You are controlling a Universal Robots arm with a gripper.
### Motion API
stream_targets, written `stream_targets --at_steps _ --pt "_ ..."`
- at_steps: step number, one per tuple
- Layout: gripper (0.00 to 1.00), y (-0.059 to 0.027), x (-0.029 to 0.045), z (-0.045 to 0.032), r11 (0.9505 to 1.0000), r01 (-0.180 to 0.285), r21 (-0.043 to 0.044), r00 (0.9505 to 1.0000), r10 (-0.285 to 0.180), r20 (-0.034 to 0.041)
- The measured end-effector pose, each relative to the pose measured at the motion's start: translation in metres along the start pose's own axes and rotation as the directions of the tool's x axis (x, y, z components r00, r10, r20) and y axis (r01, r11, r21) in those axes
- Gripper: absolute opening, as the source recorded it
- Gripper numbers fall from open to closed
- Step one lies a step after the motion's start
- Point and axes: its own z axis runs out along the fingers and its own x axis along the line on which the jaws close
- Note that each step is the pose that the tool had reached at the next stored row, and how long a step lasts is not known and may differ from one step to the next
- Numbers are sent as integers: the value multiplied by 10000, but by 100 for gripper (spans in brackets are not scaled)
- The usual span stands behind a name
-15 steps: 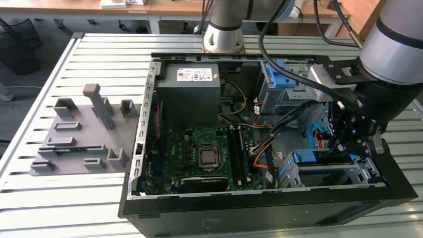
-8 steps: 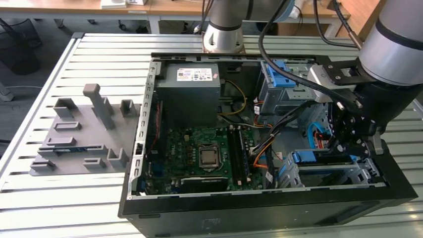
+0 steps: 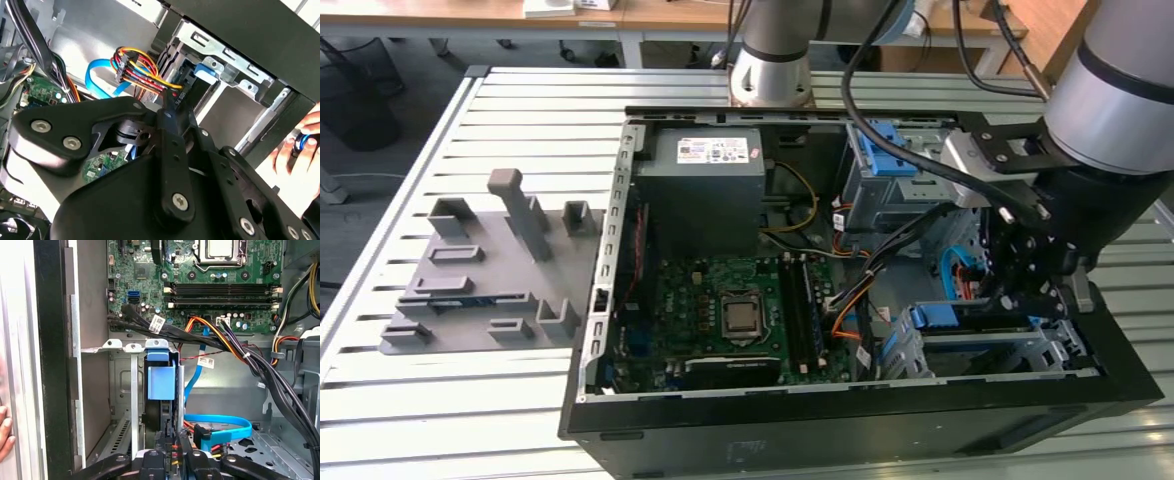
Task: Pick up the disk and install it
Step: 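Insert the first disk wire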
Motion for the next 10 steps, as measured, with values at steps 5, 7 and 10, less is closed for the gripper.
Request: stream_targets --at_steps 5,7,10 --pt "24 -4 1 -44 10000 0 -13 10000 0 0" --pt "24 -7 1 -68 10000 1 -28 10000 -1 -1" --pt "16 -8 2 -75 10000 1 -48 10000 -1 4"
